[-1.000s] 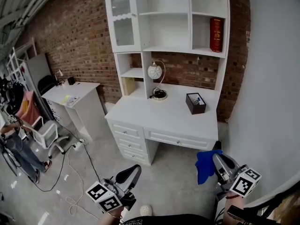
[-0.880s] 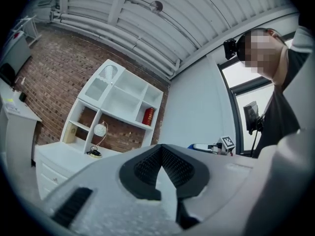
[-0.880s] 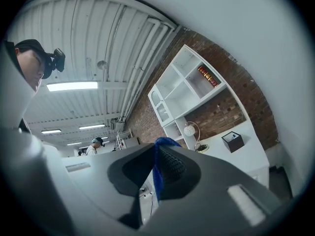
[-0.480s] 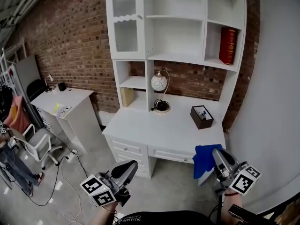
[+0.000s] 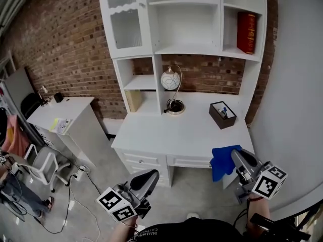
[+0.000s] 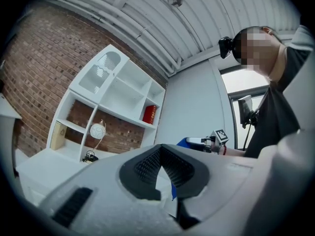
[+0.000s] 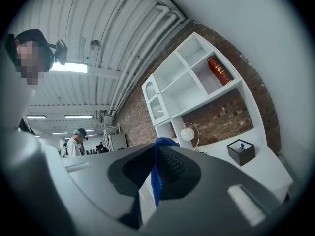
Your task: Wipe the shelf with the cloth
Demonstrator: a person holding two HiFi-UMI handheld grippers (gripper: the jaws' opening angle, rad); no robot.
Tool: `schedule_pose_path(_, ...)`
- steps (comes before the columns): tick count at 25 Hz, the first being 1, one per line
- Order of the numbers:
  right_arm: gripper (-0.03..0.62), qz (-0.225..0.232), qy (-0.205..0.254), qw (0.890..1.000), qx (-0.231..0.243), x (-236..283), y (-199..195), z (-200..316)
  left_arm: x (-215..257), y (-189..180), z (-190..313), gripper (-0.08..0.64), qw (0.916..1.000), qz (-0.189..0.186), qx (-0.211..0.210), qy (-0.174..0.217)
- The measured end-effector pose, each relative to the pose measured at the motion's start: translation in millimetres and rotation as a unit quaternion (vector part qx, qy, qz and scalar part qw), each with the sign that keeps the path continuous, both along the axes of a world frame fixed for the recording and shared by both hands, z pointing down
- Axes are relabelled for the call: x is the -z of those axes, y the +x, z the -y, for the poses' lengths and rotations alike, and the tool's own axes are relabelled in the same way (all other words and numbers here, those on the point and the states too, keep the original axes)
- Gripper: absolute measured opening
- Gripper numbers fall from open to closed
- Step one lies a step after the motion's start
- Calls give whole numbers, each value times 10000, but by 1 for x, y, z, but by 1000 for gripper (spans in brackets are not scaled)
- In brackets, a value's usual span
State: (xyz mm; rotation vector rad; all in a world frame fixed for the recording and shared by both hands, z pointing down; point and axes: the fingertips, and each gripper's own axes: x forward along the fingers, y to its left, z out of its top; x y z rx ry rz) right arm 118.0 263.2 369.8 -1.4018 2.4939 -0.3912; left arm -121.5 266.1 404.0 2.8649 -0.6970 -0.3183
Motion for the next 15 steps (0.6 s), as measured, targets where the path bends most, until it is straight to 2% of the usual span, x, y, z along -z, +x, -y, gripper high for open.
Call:
schedule_pose_path(4,26,153,-65,9999,6,-4,-3,22,0,-3,14,-3,9995,-160,-204,-172)
schedule_pose_path(6,26,161,-26,9999,49,-3,-7,35,2,-3,22,-3,9995,-140,-241,-120)
schedule_pose_path(9,26,132,54,9998,166,-2,-10,55,1,-1,37,-3,9999,-24,-135,59)
schedule_pose_path(15,26,170,238,9991,301,12,-4,106,8,3,85,-3,9999,-77,111,82)
